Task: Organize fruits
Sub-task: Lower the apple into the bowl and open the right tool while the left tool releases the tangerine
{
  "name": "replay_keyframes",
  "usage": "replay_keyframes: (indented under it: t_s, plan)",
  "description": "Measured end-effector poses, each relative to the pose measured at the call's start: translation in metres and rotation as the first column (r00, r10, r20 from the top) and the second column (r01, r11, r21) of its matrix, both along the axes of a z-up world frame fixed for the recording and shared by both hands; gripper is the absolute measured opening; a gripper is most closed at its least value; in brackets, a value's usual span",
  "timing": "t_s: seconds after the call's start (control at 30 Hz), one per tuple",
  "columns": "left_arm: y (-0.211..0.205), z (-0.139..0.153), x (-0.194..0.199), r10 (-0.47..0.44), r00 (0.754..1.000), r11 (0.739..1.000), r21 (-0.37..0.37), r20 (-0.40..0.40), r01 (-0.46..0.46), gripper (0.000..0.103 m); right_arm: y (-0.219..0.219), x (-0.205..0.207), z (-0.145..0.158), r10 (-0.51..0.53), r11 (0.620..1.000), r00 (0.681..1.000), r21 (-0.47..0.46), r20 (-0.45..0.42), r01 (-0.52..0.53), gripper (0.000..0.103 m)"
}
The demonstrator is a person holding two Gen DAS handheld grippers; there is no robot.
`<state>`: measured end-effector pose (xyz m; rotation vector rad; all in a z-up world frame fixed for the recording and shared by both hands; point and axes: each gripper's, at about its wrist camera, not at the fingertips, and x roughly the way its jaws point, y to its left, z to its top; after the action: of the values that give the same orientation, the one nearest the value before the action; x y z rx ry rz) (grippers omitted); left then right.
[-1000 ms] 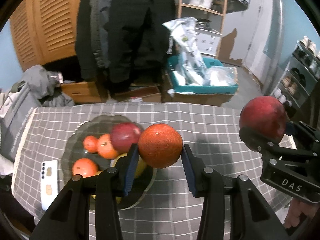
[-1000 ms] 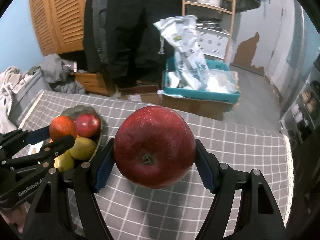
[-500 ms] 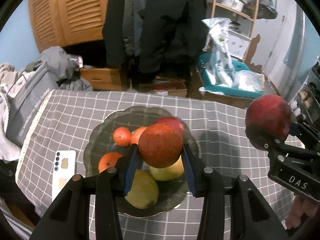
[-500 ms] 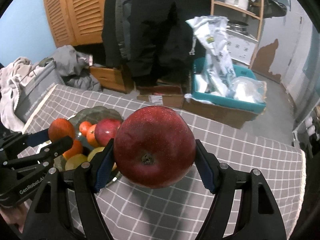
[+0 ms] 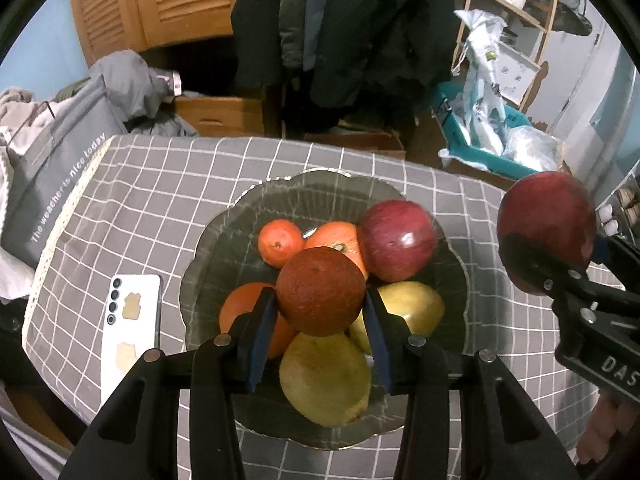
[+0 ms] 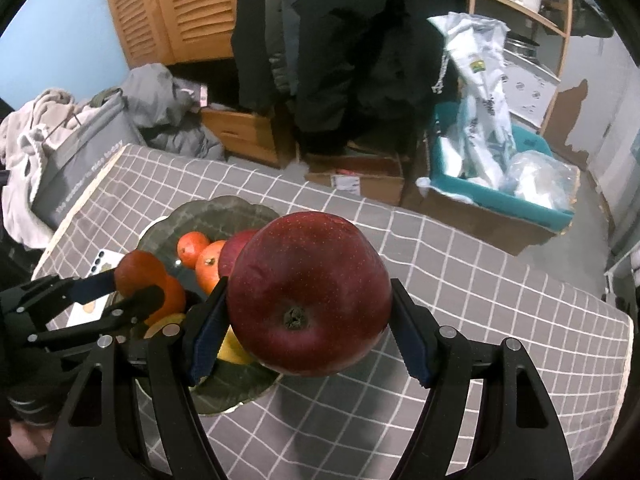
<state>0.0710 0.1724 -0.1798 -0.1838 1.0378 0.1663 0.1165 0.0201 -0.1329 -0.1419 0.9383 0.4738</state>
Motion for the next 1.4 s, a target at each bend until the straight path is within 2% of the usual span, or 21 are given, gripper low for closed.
replay_keyframes:
  t_s: [0.13,0.2,0.23,0.27,0.43,0.77,0.97,1.3,1.4]
  plan:
    - [0.003,-0.007,0.003,0.005,1.0,1.0,-0.003,-0.024,-0.005,0.046,0.007,0.002,-0.004,0.009,1.0,1.0,-0.002,-0.01,-0.009,0.074]
    - [0.004,-0.006,0.003,0.004,1.0,1.0,0.0,-0.016,-0.004,0.056,0.009,0.003,-0.006,0.011,1.0,1.0,-0.003,-0.014,-0.011,0.074]
    - [0.004,-0.005,0.002,0.005,1.0,1.0,0.006,-0.008,-0.005,0.067,0.01,0.003,-0.006,0.012,1.0,1.0,-0.004,-0.015,-0.012,0.074]
    - [0.004,-0.004,0.002,0.006,1.0,1.0,0.011,-0.002,-0.006,0.073,0.01,0.004,-0.007,0.013,1.0,1.0,-0.004,-0.018,-0.013,0.074]
    - [0.014,0.001,-0.004,0.035,0.999,0.999,0.023,-0.004,-0.035,0.073,0.016,0.005,-0.01,0.019,1.0,0.999,0.002,-0.027,-0.019,0.074]
    - [0.054,0.003,-0.027,0.163,0.986,0.987,0.008,-0.017,-0.163,0.073,0.048,0.0,-0.022,0.096,0.995,0.994,0.005,-0.053,-0.095,0.074]
    - [0.06,0.003,-0.033,0.172,0.985,0.984,0.04,-0.024,-0.171,0.073,0.068,-0.003,-0.035,0.144,0.989,0.986,0.004,-0.088,-0.145,0.074]
    - [0.075,0.007,-0.042,0.209,0.978,0.978,0.033,-0.018,-0.208,0.073,0.092,-0.008,-0.045,0.203,0.977,0.973,-0.035,-0.106,-0.208,0.076]
    - [0.076,0.009,-0.044,0.212,0.977,0.977,0.032,-0.013,-0.212,0.073,0.092,-0.009,-0.042,0.21,0.977,0.973,-0.015,-0.097,-0.213,0.078]
